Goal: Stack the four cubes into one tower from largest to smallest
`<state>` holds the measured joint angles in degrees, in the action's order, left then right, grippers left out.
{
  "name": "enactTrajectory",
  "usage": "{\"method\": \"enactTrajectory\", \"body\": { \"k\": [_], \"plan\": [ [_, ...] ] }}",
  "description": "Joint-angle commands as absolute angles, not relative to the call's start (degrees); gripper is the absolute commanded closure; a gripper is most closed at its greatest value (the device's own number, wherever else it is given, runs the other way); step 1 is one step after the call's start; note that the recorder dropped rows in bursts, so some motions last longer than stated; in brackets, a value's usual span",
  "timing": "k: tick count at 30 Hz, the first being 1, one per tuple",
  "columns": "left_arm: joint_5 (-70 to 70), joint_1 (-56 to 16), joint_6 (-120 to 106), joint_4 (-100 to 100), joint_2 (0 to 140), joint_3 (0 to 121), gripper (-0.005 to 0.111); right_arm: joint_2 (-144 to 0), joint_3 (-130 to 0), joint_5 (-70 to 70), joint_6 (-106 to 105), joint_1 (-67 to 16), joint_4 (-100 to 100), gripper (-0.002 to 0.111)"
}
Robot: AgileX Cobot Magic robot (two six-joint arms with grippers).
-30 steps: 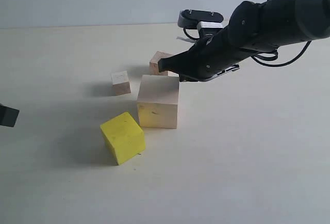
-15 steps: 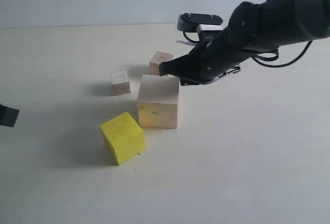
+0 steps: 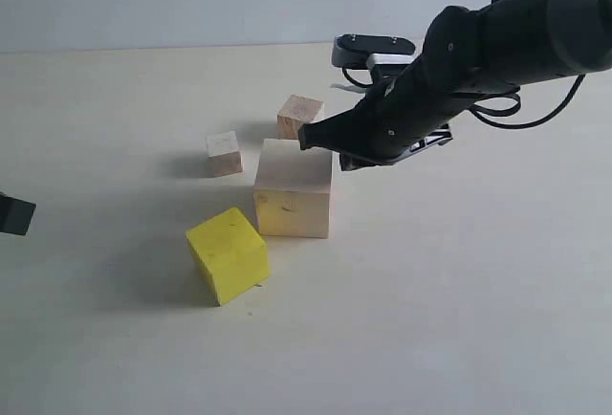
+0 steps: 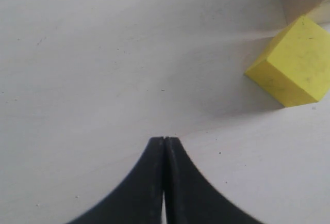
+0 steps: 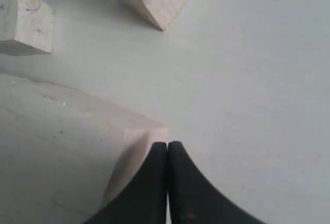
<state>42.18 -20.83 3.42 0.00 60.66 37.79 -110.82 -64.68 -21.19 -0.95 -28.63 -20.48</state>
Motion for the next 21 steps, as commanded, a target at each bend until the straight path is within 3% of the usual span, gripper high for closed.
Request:
{"method": "enactTrajectory", "body": {
  "k": [1,21],
  "plan": [
    [41.7,-21.16,3.41,-0.6,60.76,37.56,0.107,-110.8,-65.09,-20.47,-5.43,-28.69,-24.11,0.108],
    [41.61,-21.16,3.41,-0.6,60.76,37.56,0.107,-110.8,-65.09,-18.11,-9.53,-28.69,-28.4,0.108]
  ]
}}
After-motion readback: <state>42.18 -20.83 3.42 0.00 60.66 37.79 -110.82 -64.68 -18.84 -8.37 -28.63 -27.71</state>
